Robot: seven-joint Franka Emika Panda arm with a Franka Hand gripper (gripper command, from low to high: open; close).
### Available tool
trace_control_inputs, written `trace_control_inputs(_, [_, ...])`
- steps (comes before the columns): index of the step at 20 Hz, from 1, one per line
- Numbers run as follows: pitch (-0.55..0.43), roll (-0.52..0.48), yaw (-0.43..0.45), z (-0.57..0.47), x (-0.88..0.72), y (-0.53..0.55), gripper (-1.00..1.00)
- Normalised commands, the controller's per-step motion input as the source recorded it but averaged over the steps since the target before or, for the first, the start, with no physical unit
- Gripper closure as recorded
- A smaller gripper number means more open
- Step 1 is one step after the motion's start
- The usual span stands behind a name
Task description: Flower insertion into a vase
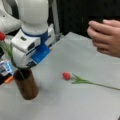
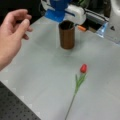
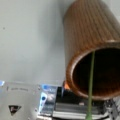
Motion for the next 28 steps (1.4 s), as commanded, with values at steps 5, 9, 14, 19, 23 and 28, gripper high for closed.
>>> trace_control_inputs(5, [-0.224,0.107,-0.018,-0.11,0.53,0.56,-1.0])
trace_control_inputs(9, [-0.078,0.091,-0.123,-0.12,0.57,0.5,-1.0])
trace_control_inputs(14, [0.016,0.085,-0.161,-0.01,0.51,0.32,-1.0])
trace_control_inputs(19, [0.078,0.071,-0.141,0.04,0.53,0.27,-1.0])
trace_control_inputs(23, [0.102,0.027,-0.092,-0.01,0.52,0.27,-1.0])
trace_control_inputs(28, [0.096,0.012,-0.064,-0.17,0.52,0.28,-1.0])
